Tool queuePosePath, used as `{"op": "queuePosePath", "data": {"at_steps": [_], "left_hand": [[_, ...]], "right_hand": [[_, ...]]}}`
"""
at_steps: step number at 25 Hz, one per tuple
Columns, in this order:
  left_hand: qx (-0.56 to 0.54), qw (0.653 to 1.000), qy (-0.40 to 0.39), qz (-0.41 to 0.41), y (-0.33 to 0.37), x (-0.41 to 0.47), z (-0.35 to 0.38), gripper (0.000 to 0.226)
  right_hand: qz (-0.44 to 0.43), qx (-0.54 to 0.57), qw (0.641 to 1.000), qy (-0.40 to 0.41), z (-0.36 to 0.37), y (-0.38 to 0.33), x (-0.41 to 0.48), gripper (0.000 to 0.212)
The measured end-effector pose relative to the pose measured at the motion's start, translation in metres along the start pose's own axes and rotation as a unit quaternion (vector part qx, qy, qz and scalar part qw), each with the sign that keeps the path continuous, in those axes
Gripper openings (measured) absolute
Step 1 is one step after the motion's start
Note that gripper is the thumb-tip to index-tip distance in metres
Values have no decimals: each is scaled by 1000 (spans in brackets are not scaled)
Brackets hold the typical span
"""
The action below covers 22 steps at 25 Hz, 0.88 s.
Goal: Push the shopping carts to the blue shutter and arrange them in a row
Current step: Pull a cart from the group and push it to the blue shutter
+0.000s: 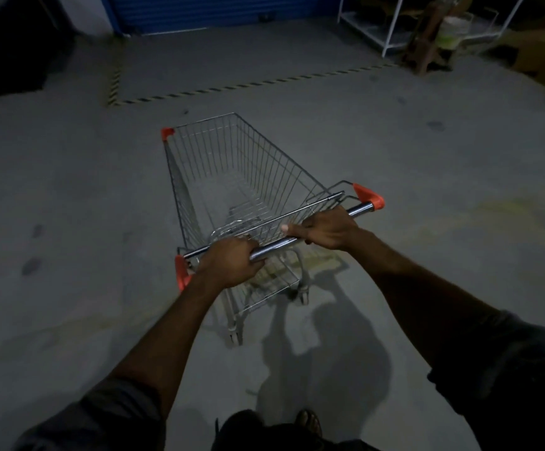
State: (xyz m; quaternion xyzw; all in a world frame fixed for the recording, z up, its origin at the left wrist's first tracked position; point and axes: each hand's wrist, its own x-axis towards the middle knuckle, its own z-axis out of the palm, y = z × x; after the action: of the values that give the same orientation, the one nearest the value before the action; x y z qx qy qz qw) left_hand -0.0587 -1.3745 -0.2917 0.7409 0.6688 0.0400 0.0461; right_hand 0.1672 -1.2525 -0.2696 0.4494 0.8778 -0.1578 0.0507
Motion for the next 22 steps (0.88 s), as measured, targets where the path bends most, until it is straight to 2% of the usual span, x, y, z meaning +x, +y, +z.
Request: {"op": "queuePosePath", "data": {"at_steps": [4,7,9,12,15,17,19,20,22], "left_hand": [[42,999,28,-2,-45,25,-7,41],[-10,1000,-1,7,-77,48,-17,58],[-58,998,-18,-1,-93,66,-26,68],[-84,995,-54,5,-118,96,-32,55],[-18,998,-62,27,-140,129,-26,51],[20,999,-32,26,-152,152,-19,41],[21,999,8,37,-155,168,-13,44],[35,998,32,39,-156,175,-10,45],[77,994,79,15,-156,188,-6,34]], "right_hand": [[-48,-10,996,-71,-21,-4,34,72],[-68,-25,993,-90,-30,-7,64,74],[-74,-44,994,-69,-31,-5,86,74],[-85,-62,994,-17,-33,3,121,75],[-56,-122,991,24,-32,4,156,57],[-24,-140,987,69,-29,-1,177,37],[-1,-138,984,112,-29,-6,194,23],[9,-131,983,131,-29,-8,202,18],[26,-134,978,159,-29,-10,216,14]]}}
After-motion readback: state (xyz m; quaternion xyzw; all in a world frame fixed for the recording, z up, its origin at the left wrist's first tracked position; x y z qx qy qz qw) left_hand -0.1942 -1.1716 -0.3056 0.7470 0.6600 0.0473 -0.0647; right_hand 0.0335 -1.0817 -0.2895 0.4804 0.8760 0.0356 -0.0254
